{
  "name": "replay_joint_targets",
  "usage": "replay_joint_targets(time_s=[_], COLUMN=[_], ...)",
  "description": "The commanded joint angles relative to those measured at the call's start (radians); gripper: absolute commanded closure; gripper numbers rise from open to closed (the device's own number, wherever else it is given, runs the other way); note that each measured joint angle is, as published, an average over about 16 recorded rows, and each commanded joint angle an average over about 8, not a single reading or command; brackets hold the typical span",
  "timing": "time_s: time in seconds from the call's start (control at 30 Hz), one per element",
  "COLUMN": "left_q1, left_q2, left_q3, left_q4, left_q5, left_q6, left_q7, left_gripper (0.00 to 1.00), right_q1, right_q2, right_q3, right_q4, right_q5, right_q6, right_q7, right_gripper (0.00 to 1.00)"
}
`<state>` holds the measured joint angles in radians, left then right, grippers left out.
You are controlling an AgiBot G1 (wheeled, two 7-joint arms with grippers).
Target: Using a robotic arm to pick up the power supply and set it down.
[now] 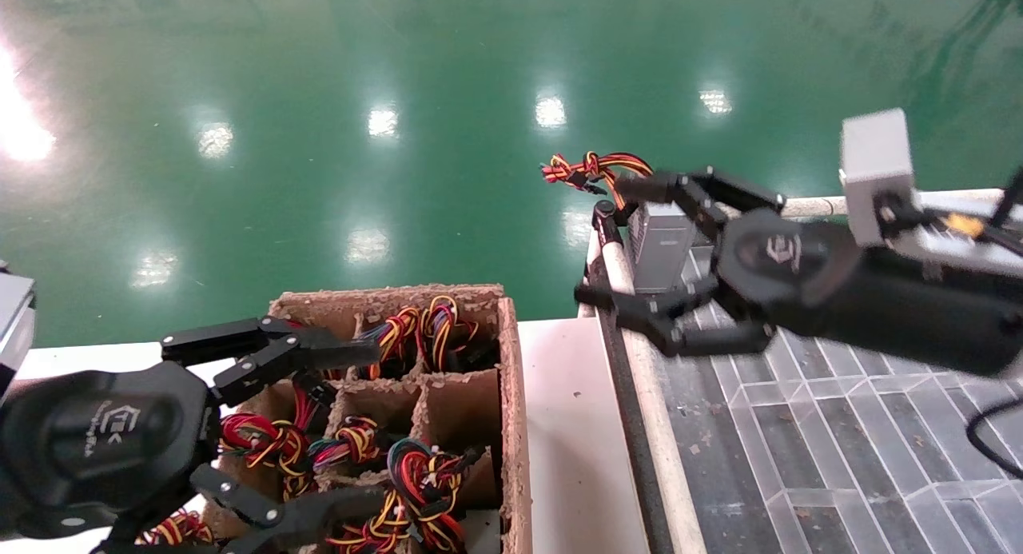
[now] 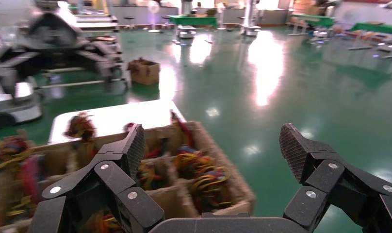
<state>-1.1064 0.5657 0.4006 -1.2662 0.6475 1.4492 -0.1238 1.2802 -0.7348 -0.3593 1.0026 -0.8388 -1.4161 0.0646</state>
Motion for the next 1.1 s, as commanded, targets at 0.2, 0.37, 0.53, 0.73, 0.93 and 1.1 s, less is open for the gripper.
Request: replay_joint_targets(time_s=[0.2,0.37,0.53,0.73,0.93,1.1], left_q1=[0.0,0.0,0.0,0.0,0.0,0.0], left_q2=[0.0,0.0,0.0,0.0,0.0,0.0], left_q3=[0.0,0.0,0.0,0.0,0.0,0.0], left_q4=[0.0,0.0,0.0,0.0,0.0,0.0], left_q5=[0.0,0.0,0.0,0.0,0.0,0.0], left_q6=[0.0,0.0,0.0,0.0,0.0,0.0], left_q7=[0.0,0.0,0.0,0.0,0.0,0.0], left_gripper=[0.0,0.0,0.0,0.0,0.0,0.0], right_q1=[-0.107,-0.176,-0.221,-0.229,-0.22,-0.215], right_q2=[0.064,0.106,0.133,0.138,0.132,0.13], right_q3=[0.042,0.068,0.086,0.09,0.087,0.084], right_q4=[0.147,0.241,0.304,0.313,0.301,0.294], right_q5=[0.056,0.093,0.117,0.123,0.118,0.115], right_q6=[-0.041,-0.068,-0.086,-0.089,-0.086,-0.083], right_q7=[0.064,0.105,0.129,0.131,0.128,0.126], right_gripper=[0.0,0.0,0.0,0.0,0.0,0.0])
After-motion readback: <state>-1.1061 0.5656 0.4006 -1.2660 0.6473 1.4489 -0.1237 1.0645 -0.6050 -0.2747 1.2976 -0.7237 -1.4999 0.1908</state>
